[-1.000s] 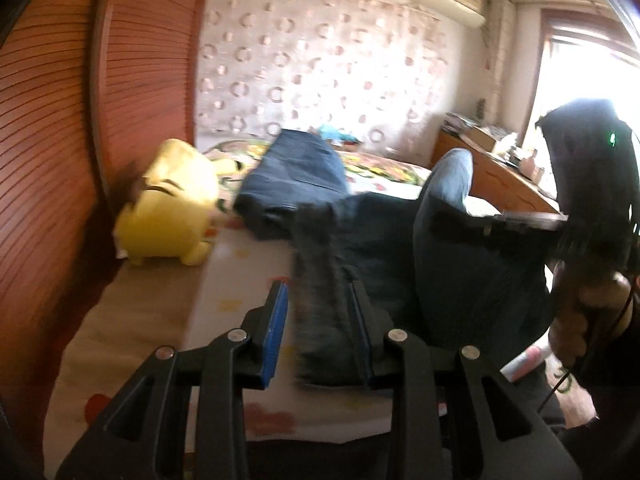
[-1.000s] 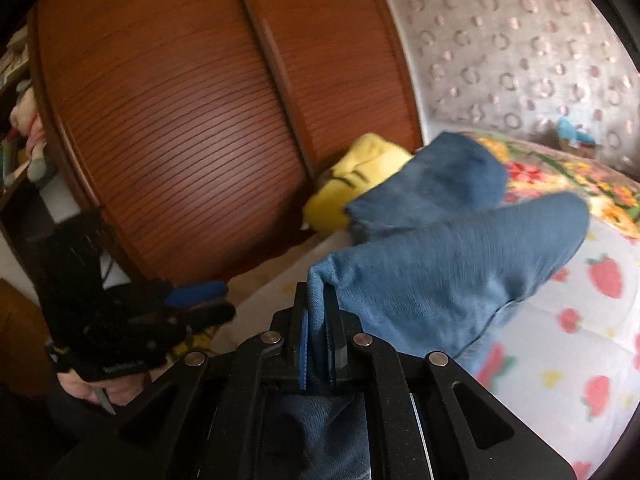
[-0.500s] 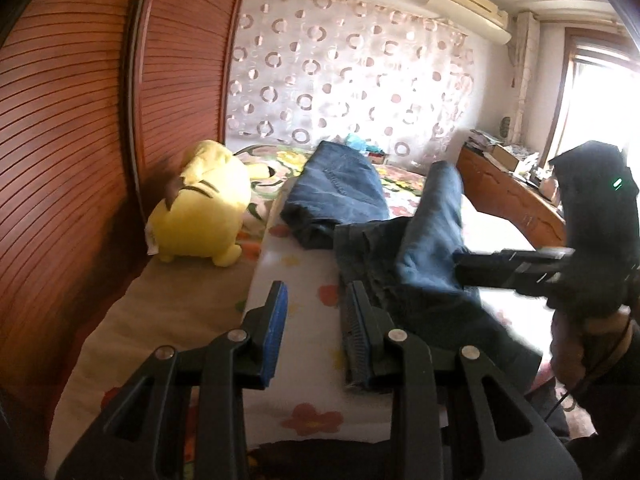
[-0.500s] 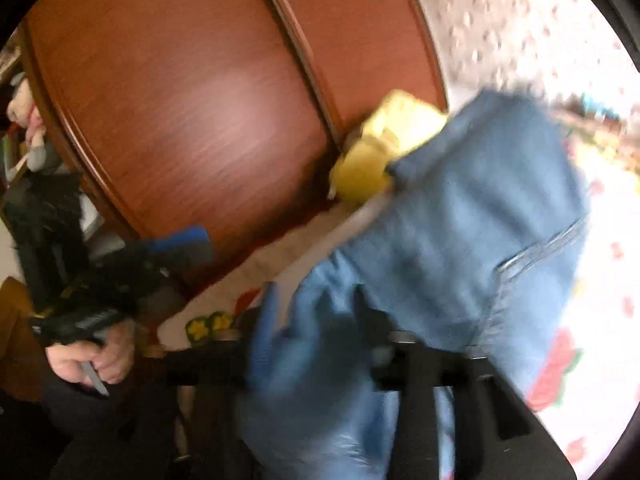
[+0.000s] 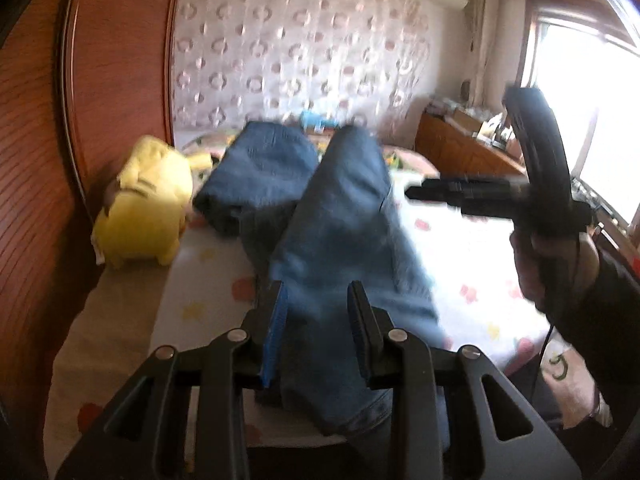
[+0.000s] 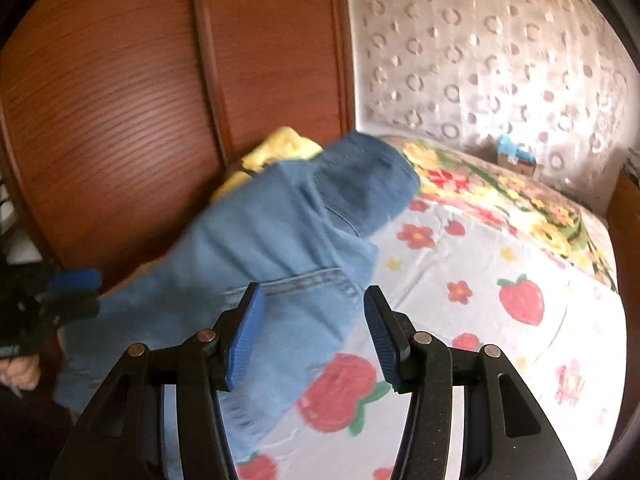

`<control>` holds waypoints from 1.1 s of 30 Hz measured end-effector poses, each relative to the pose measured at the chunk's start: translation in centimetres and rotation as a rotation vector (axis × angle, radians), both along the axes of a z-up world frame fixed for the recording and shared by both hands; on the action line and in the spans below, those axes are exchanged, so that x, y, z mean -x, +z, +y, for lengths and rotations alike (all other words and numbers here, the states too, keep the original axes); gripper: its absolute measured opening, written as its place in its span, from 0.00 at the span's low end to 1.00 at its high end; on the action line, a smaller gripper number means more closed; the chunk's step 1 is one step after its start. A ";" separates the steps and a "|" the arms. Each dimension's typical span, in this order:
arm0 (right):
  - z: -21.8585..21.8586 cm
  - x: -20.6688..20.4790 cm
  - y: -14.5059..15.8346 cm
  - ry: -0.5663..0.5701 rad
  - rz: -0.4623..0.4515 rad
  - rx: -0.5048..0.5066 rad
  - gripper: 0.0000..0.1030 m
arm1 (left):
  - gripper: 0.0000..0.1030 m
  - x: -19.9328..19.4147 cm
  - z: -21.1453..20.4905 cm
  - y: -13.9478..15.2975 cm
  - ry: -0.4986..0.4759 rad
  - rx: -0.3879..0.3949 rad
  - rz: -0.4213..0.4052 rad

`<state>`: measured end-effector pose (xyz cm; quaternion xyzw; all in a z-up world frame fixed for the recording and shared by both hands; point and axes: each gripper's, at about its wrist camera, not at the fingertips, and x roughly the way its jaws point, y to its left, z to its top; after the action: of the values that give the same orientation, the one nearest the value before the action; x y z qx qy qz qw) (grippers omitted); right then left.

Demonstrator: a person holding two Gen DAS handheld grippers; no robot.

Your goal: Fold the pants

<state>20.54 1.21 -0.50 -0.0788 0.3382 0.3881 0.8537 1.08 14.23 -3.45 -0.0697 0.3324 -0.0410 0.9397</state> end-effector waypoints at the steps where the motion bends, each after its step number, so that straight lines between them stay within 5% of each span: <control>1: -0.1 -0.5 -0.3 -0.001 0.010 -0.006 0.51 | 0.29 0.0 0.0 -0.4 0.003 -0.001 0.014; 9: 2.6 -3.0 -1.6 0.008 0.059 -0.006 0.56 | 0.29 1.0 0.4 -4.6 0.024 -0.022 0.098; 21: 2.1 -2.2 -4.0 0.021 0.163 -0.001 0.79 | 0.31 1.8 1.0 -5.1 0.030 0.028 0.063; 27: 2.7 -3.1 -7.0 0.070 0.320 -0.053 0.80 | 0.37 1.9 1.7 -5.5 0.039 0.058 0.048; 31: 3.4 -2.6 -7.5 0.100 0.345 -0.074 0.80 | 0.37 1.9 1.6 -5.5 0.038 0.058 0.045; 33: 3.5 -2.4 -7.5 0.109 0.348 -0.081 0.71 | 0.37 1.9 1.7 -5.5 0.039 0.063 0.044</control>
<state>22.97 4.67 -7.96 0.0059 0.4600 0.4547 0.7626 -0.86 15.94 -9.00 -0.1063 0.3501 -0.0316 0.9301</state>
